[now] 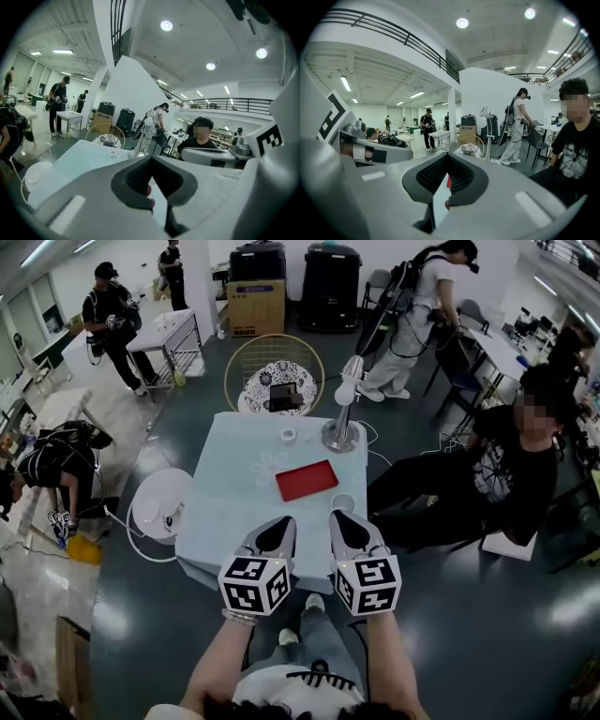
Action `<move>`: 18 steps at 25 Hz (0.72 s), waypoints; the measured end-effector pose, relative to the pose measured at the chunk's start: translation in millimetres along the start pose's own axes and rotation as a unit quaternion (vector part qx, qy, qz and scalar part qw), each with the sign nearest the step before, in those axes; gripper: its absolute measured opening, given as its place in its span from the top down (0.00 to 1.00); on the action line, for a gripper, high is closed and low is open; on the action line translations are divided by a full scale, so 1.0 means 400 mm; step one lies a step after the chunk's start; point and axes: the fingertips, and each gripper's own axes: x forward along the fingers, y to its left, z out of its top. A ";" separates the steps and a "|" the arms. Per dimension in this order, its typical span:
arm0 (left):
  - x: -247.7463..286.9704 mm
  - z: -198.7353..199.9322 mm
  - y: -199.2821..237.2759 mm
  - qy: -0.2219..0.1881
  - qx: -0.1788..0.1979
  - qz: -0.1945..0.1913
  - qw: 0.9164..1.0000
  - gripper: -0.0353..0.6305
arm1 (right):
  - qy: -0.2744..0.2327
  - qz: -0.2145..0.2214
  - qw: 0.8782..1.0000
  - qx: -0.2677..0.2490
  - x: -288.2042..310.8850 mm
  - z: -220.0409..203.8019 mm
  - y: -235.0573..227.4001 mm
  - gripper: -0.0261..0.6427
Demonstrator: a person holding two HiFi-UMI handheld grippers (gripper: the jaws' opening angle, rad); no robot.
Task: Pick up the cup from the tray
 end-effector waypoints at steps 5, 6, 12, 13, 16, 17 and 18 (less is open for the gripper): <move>-0.038 0.005 -0.016 -0.006 0.006 0.004 1.000 0.95 | 0.010 -0.012 1.000 -0.007 -0.036 -0.020 0.034 0.93; -0.045 0.009 -0.022 -0.008 0.013 0.001 1.000 0.95 | 0.010 -0.014 1.000 -0.008 -0.043 -0.019 0.039 0.93; -0.077 0.024 -0.051 -0.016 0.021 -0.007 1.000 0.95 | 0.009 -0.026 1.000 -0.006 -0.082 -0.002 0.047 0.93; -0.079 0.021 -0.055 -0.016 0.022 -0.008 1.000 0.95 | 0.009 -0.029 1.000 -0.006 -0.088 -0.004 0.046 0.93; -0.081 0.012 -0.054 -0.016 0.025 -0.008 1.000 0.95 | 0.010 -0.034 0.999 -0.008 -0.091 -0.012 0.047 0.93; -0.080 0.009 -0.052 -0.015 0.026 -0.007 1.000 0.95 | 0.011 -0.035 0.999 -0.009 -0.090 -0.015 0.047 0.93; -0.079 0.006 -0.050 -0.014 0.026 -0.007 1.000 0.95 | 0.012 -0.036 0.999 -0.009 -0.089 -0.017 0.047 0.93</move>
